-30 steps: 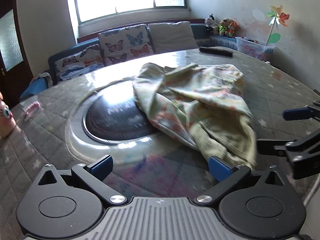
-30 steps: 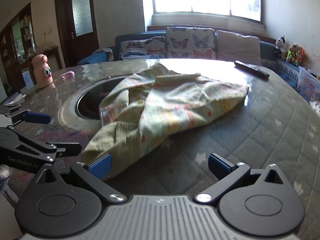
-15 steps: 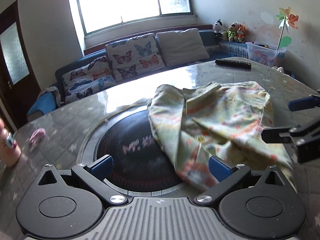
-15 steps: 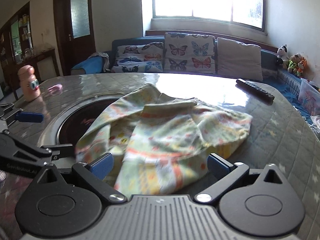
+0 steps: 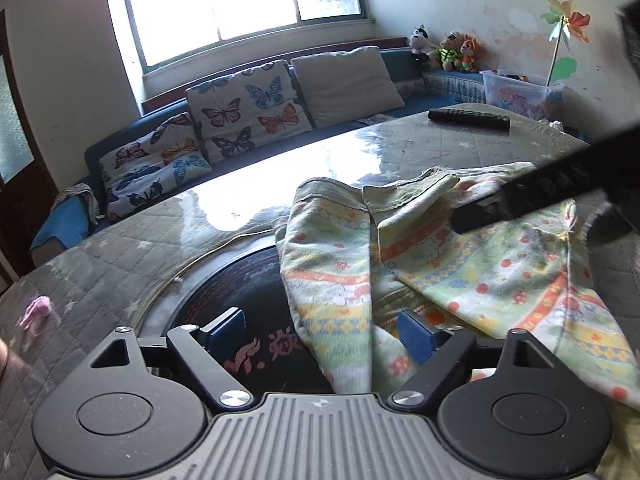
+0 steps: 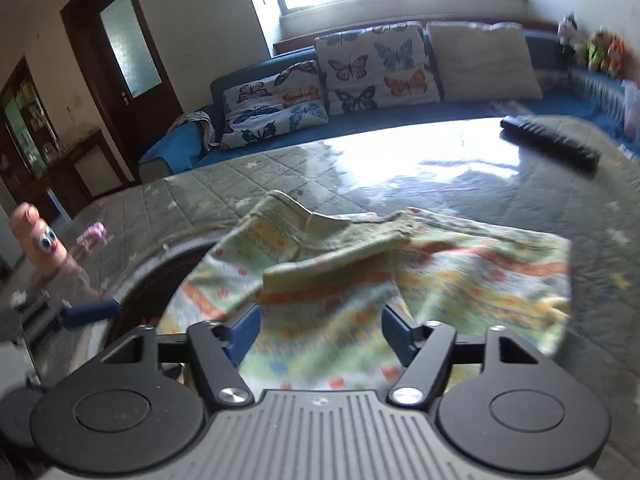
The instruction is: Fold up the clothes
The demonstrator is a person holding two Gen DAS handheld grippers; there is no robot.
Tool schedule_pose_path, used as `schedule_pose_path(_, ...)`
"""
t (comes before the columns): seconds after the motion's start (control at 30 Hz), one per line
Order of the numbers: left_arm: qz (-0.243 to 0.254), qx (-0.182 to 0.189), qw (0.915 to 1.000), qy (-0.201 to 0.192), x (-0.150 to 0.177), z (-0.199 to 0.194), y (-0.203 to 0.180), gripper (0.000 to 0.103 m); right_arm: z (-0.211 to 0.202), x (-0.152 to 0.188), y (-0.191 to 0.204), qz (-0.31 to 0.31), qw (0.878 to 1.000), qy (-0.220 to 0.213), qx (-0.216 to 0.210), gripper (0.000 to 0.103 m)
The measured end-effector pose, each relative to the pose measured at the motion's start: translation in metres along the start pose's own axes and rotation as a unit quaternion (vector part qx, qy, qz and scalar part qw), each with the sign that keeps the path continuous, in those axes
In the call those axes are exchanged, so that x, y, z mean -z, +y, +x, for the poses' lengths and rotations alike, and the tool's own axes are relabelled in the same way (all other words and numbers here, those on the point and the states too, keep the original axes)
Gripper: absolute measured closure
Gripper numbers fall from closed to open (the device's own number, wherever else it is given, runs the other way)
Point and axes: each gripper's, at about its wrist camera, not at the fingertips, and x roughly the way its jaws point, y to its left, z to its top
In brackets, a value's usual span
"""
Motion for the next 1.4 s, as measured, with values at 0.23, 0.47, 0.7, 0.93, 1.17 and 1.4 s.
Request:
schedule_pose_path(0.23, 0.013, 0.017, 0.9998, -0.002, -0.008, 0.017, 0.002, 0.025, 0.047, -0.024, -0.018, 0.096, 0.994, 0.027, -0.047, 0.049)
schedule_pose_path(0.47, 0.027, 0.035, 0.999, 0.007, -0.008, 0.032, 0.002, 0.047, 0.072, -0.027, -0.042, 0.191, 0.979, 0.042, -0.051, 0.089)
schedule_pose_path(0.7, 0.039, 0.033, 0.9987, 0.007, -0.004, 0.036, -0.002, 0.065, 0.035, -0.024, -0.05, 0.163, 0.985, 0.016, -0.046, 0.1)
schedule_pose_path(0.93, 0.034, 0.018, 0.9992, -0.003, -0.002, 0.031, -0.001, 0.088, -0.045, -0.019, -0.062, 0.13, 0.989, -0.045, -0.045, 0.1)
schedule_pose_path(1.17, 0.008, 0.0, 0.9997, -0.022, -0.001, 0.006, 0.012, 0.092, -0.125, 0.011, -0.088, 0.095, 0.991, -0.095, 0.023, 0.1)
schedule_pose_path(1.4, -0.018, -0.022, 0.9987, -0.042, 0.014, -0.035, 0.027, 0.094, -0.185, 0.054, -0.122, 0.1, 0.983, -0.11, 0.105, 0.1)
